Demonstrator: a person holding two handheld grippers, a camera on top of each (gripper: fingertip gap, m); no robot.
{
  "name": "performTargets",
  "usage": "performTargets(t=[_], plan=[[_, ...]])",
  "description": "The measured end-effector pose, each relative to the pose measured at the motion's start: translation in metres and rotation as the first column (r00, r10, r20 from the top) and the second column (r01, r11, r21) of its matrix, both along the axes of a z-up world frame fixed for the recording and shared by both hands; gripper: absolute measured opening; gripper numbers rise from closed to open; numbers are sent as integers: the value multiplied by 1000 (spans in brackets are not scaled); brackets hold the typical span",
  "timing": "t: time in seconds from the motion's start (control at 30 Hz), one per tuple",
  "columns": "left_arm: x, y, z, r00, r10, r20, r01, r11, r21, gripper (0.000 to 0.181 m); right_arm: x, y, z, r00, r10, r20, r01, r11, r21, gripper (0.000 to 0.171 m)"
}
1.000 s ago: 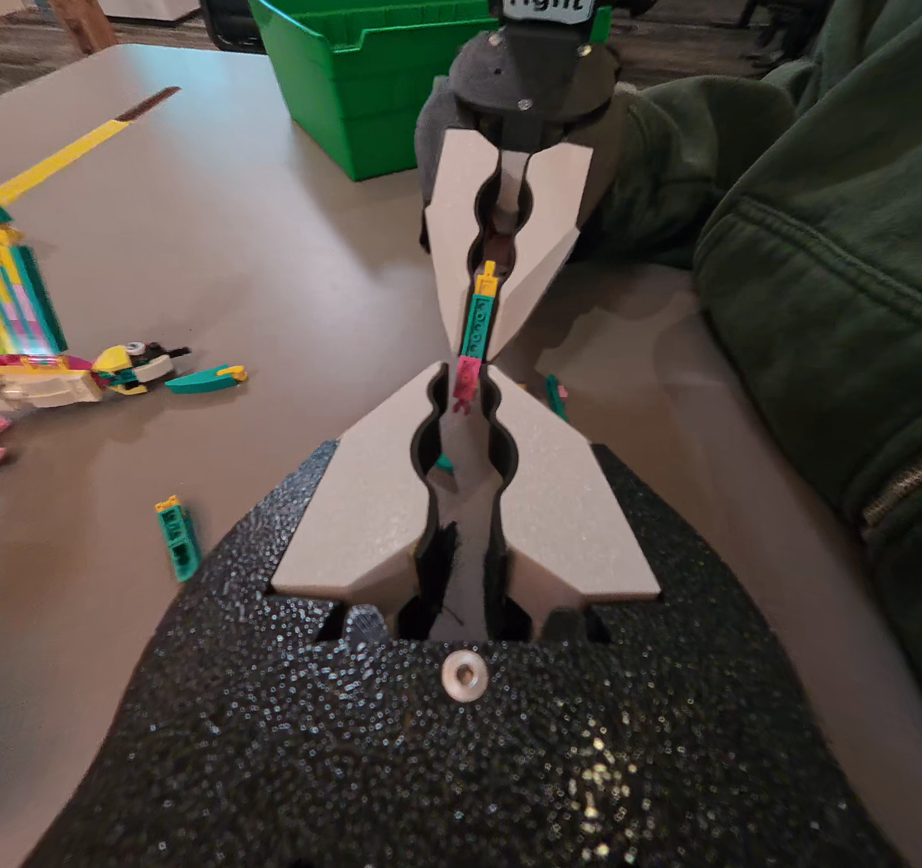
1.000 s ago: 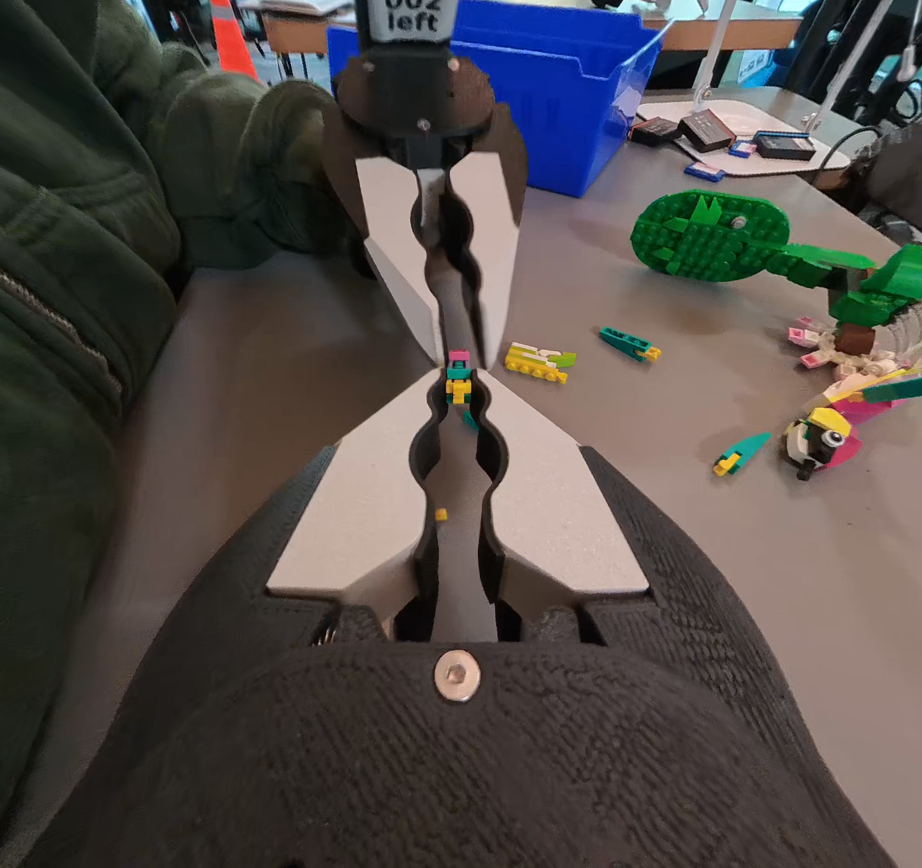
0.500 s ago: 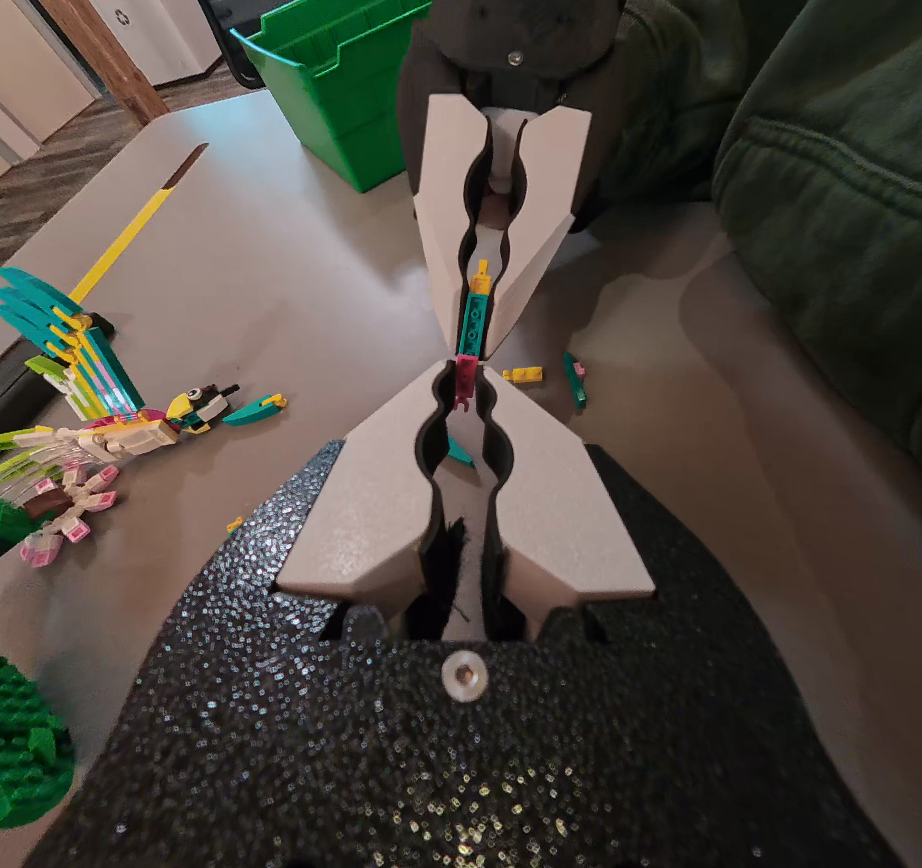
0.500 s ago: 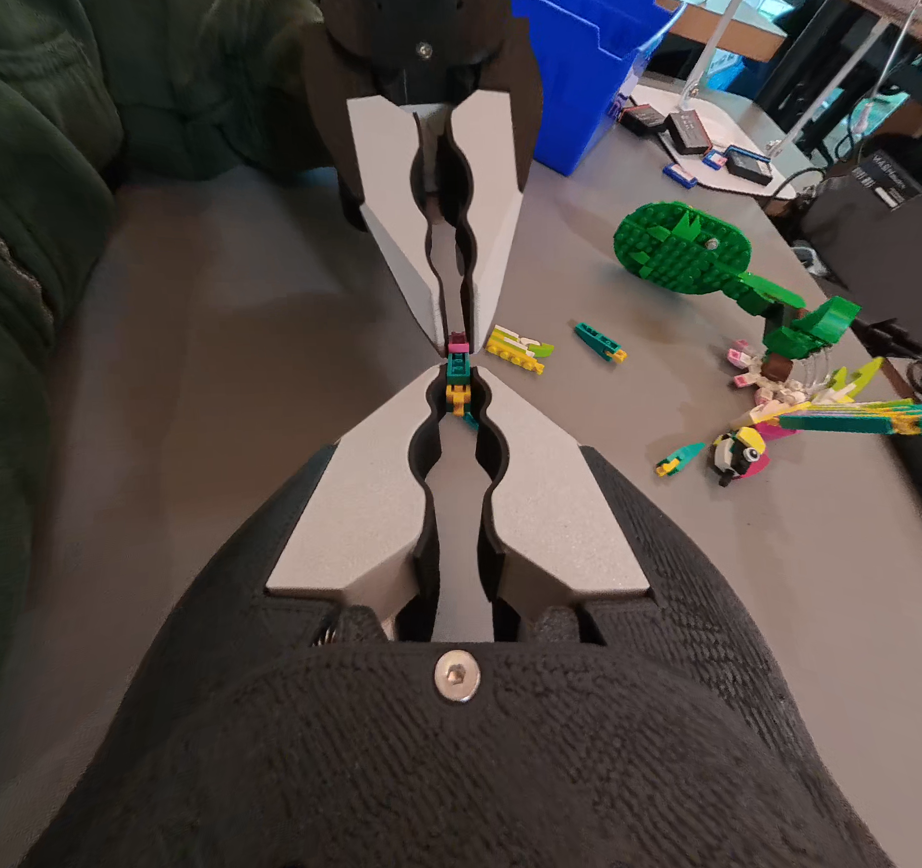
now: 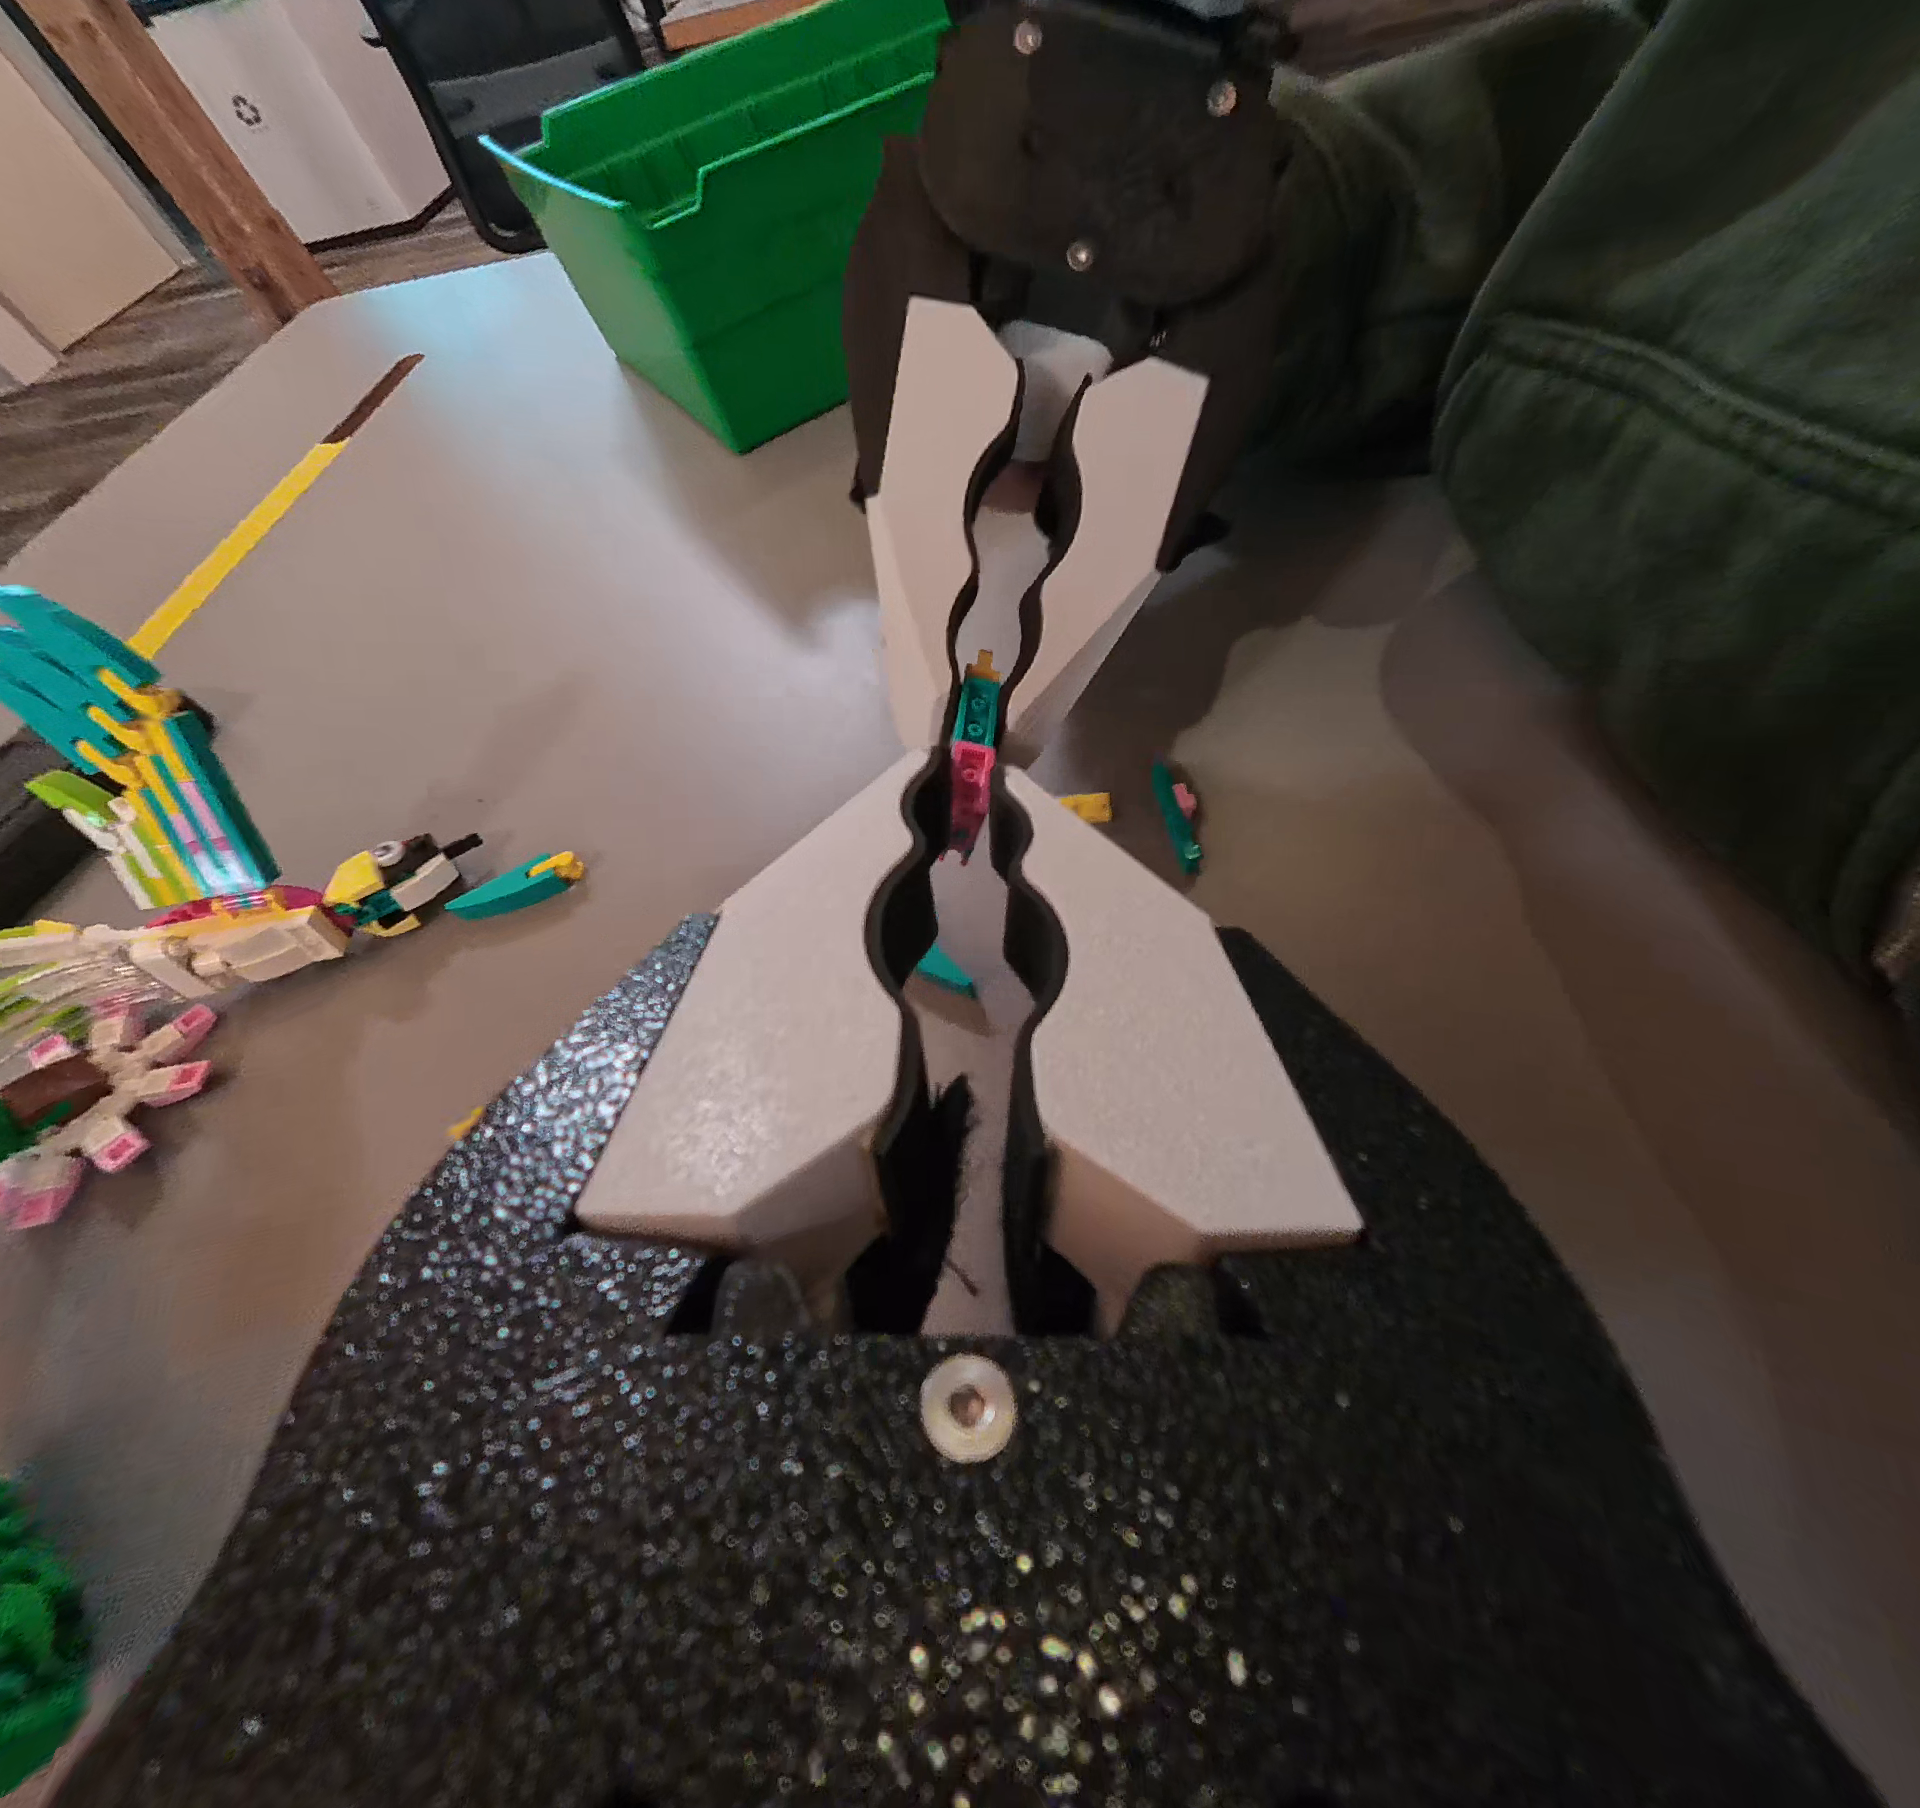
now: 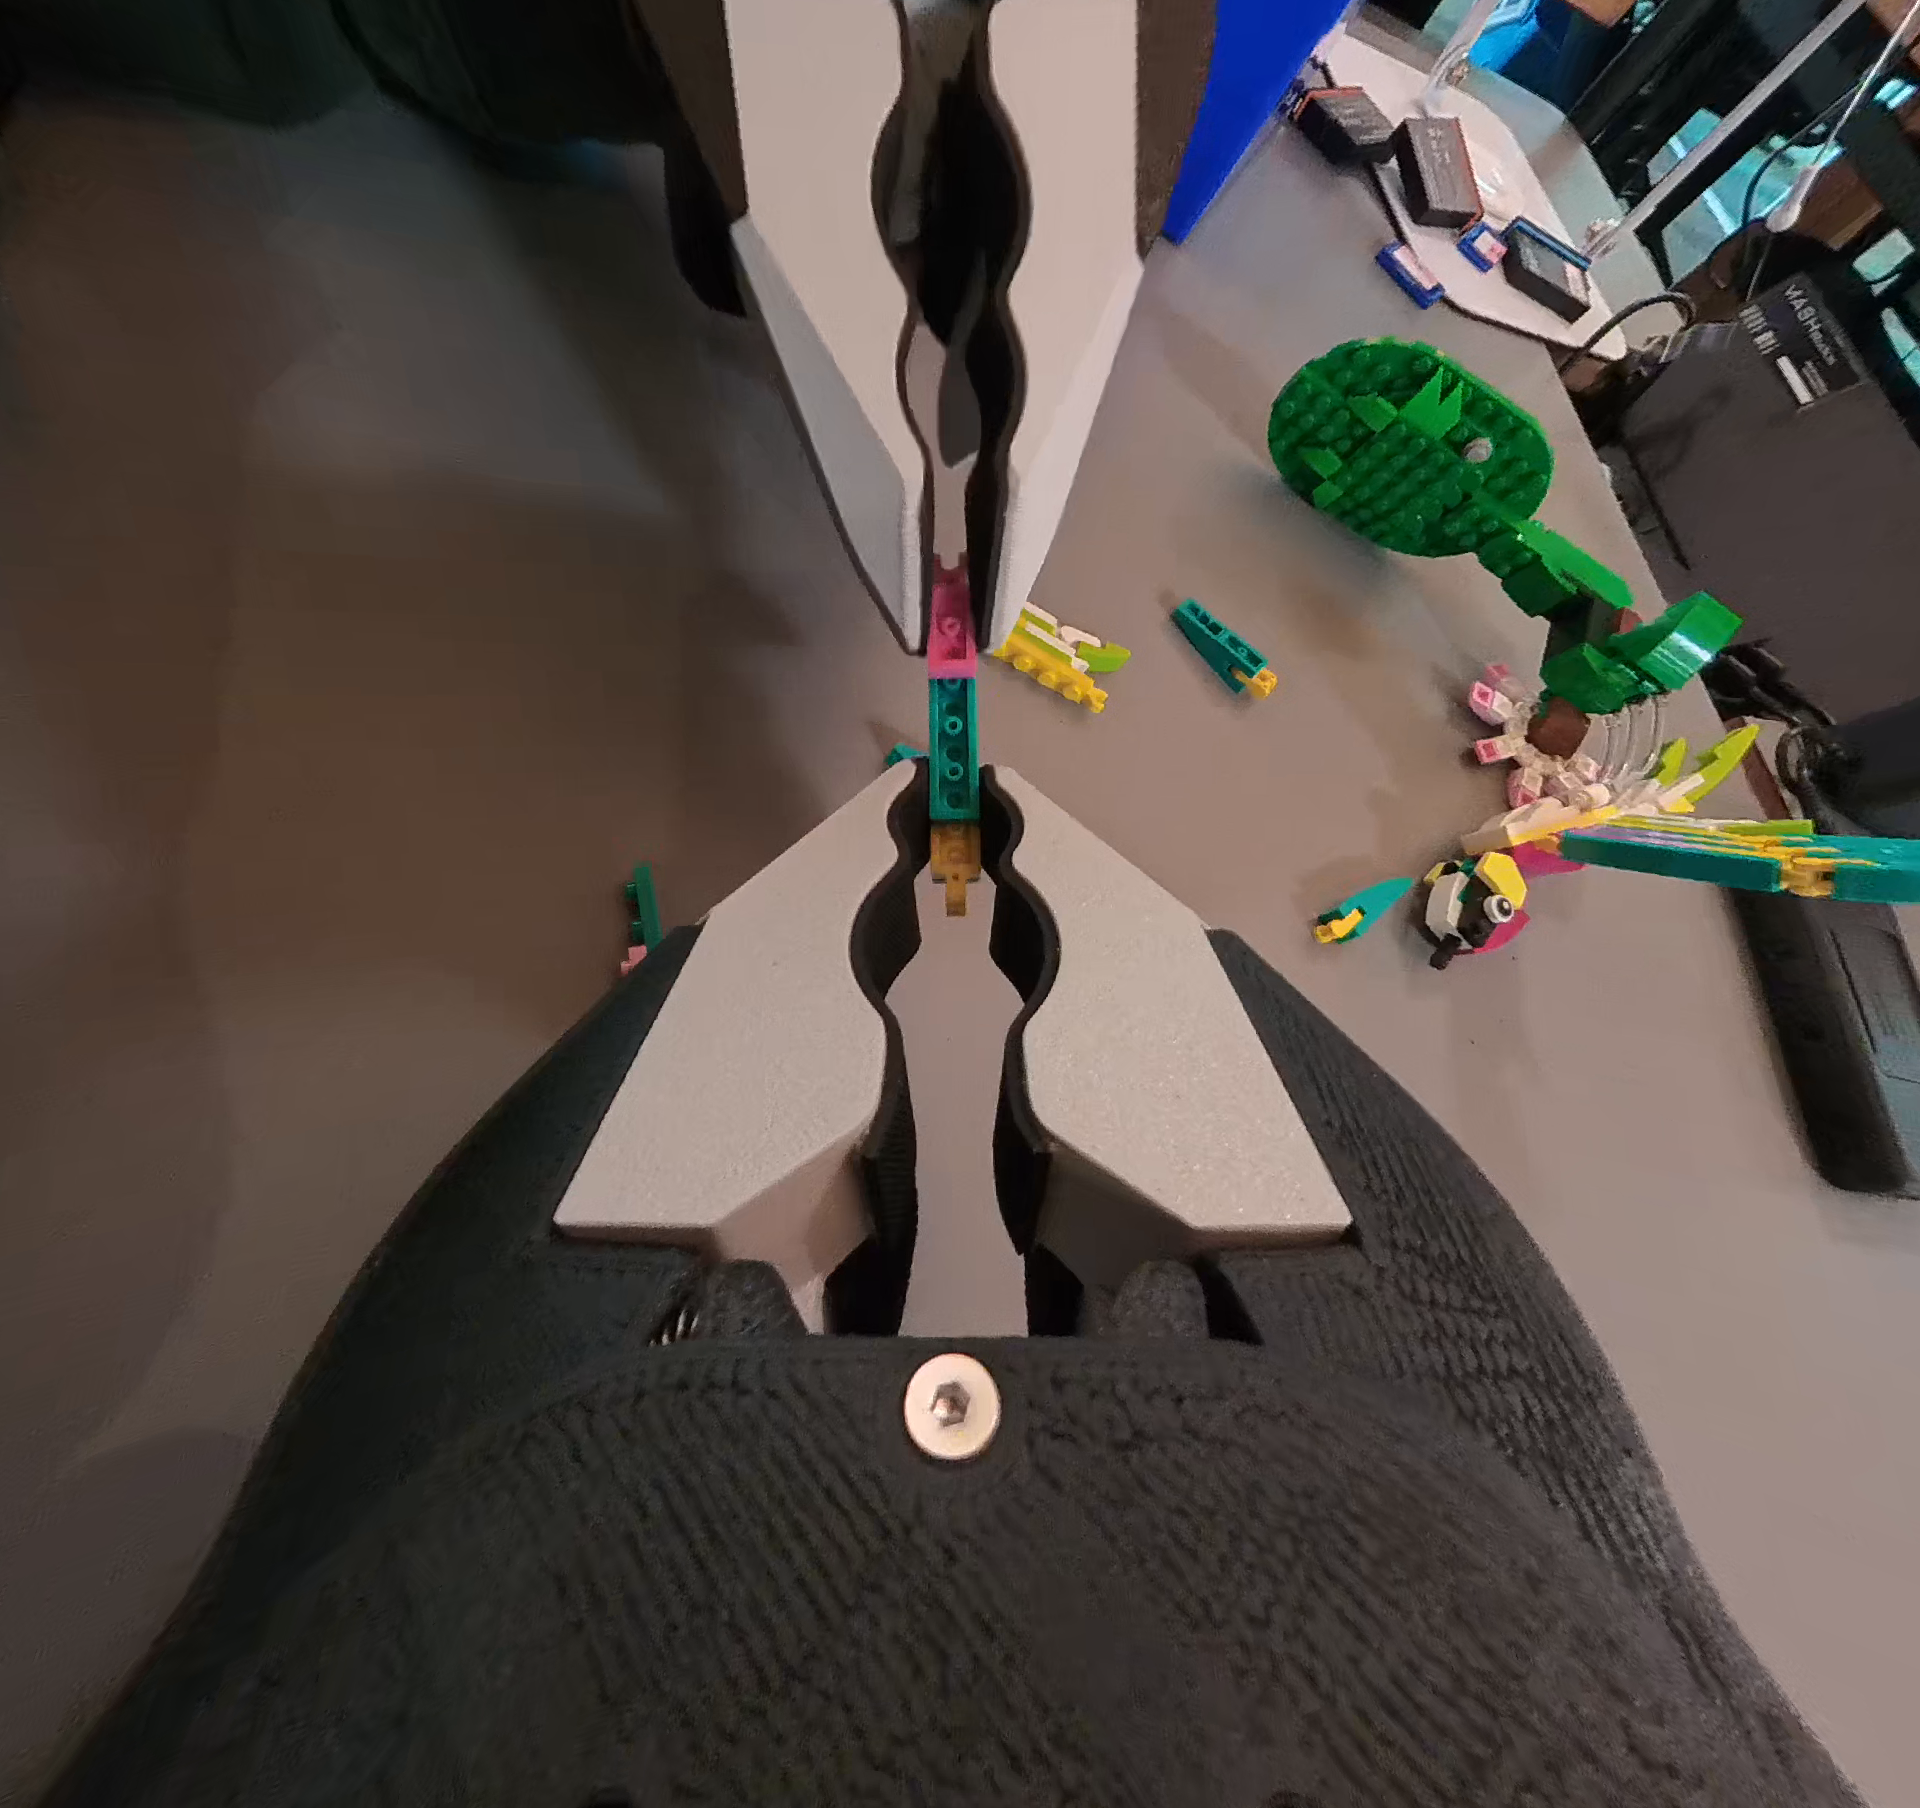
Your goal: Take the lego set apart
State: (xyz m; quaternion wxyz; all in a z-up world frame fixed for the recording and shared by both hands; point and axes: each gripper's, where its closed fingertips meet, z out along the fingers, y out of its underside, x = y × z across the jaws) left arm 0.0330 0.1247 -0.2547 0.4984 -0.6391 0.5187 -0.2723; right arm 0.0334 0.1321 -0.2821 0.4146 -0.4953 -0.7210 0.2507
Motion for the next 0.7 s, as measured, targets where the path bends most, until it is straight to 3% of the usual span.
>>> performTargets(t=[0.03, 0.2, 0.27, 0.3, 0.37, 0.4, 0.47, 0.57, 0.7], plan=[[0, -2, 1, 1000, -14, 24, 15, 999, -28, 3, 0, 0, 0, 1000, 1, 1, -1, 1000, 7, 6], [2, -10, 11, 976, -61, 208, 109, 967, -230, 2, -4, 0, 0, 1000, 3, -1, -3, 996, 87, 7], [8, -37, 43, 875, -189, 446, 342, 893, -292, 0, 4, 30, -11, 990, -122, 69, 99, 959, 266, 6], [9, -39, 53, 843, -181, 506, 377, 871, -317, 0, 11, 44, -15, 982, -168, 86, 127, 927, 354, 5], [4, -13, 25, 947, -74, 313, 161, 952, -262, 0, 6, 47, 0, 986, -166, -18, 160, 912, 377, 6], [-1, 1, 16, 969, 5, 247, 53, 972, -227, 0, 3, 47, 9, 984, -167, -62, 178, 896, 408, 6], [-8, 20, 14, 953, 145, 265, -77, 965, -249, 0, -1, 47, 18, 982, -154, -111, 189, 837, 513, 6], [-10, 34, 15, 893, 285, 349, -120, 897, -426, 0, -3, 57, 27, 973, -171, -154, 230, 672, 704, 6], [-6, 40, 16, 807, 405, 429, -69, 786, -614, 27, -2, 68, 36, 959, -214, -184, 266, 470, 842, 5]])
